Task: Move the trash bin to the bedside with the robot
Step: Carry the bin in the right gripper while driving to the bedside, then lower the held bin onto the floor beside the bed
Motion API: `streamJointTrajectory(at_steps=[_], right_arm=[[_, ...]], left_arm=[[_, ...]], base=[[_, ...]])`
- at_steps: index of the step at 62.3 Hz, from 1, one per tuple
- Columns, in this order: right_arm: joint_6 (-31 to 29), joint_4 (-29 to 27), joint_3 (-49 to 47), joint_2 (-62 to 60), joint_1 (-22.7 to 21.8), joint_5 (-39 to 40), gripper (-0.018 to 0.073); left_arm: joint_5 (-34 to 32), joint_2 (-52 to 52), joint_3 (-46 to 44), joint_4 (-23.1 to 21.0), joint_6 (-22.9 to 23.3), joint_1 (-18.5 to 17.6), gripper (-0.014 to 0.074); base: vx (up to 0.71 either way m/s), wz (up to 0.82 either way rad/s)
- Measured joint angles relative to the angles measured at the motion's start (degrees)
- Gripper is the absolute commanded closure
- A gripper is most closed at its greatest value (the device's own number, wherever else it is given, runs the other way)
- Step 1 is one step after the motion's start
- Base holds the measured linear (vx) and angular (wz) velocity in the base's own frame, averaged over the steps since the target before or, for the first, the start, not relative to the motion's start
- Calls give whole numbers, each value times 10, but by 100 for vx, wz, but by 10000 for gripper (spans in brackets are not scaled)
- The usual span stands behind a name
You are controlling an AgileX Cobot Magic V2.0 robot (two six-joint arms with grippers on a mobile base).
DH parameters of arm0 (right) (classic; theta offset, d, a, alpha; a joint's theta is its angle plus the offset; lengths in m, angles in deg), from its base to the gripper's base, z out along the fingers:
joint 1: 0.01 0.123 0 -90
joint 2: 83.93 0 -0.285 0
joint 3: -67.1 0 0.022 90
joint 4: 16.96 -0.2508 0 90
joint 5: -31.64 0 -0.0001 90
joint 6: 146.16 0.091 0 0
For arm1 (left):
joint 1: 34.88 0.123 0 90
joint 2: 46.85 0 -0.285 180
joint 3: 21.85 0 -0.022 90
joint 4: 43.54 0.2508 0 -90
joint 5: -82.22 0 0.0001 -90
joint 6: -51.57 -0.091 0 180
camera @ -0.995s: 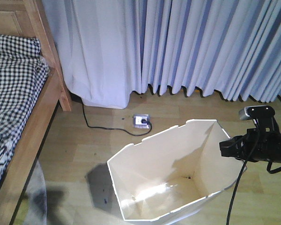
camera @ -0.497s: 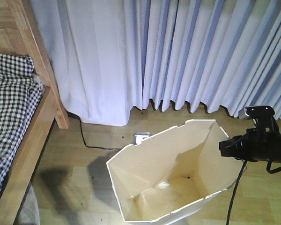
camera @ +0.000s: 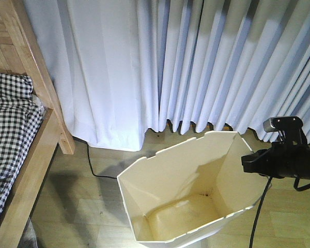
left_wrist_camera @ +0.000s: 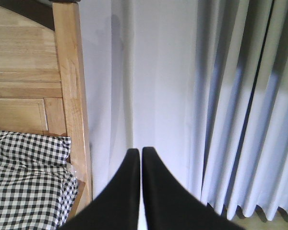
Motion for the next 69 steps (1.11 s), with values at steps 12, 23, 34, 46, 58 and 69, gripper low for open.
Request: streamJointTrajectory(at_steps=[12, 23, 34, 46, 58, 69], right_arm=[[0, 0, 0, 0, 0, 0, 565], [0, 0, 0, 0, 0, 0, 565], [0, 0, 0, 0, 0, 0, 565], [0, 0, 0, 0, 0, 0, 565], [0, 0, 0, 0, 0, 0, 565], [0, 0, 0, 0, 0, -1, 565]], left_arm=[[0, 0, 0, 0, 0, 0, 602], [0, 0, 0, 0, 0, 0, 602], [0, 0, 0, 0, 0, 0, 602], [0, 0, 0, 0, 0, 0, 602], [0, 0, 0, 0, 0, 0, 602], [0, 0, 0, 0, 0, 0, 602]], base=[[3, 1], [0, 0], [0, 0], [0, 0], [0, 0], [0, 0]])
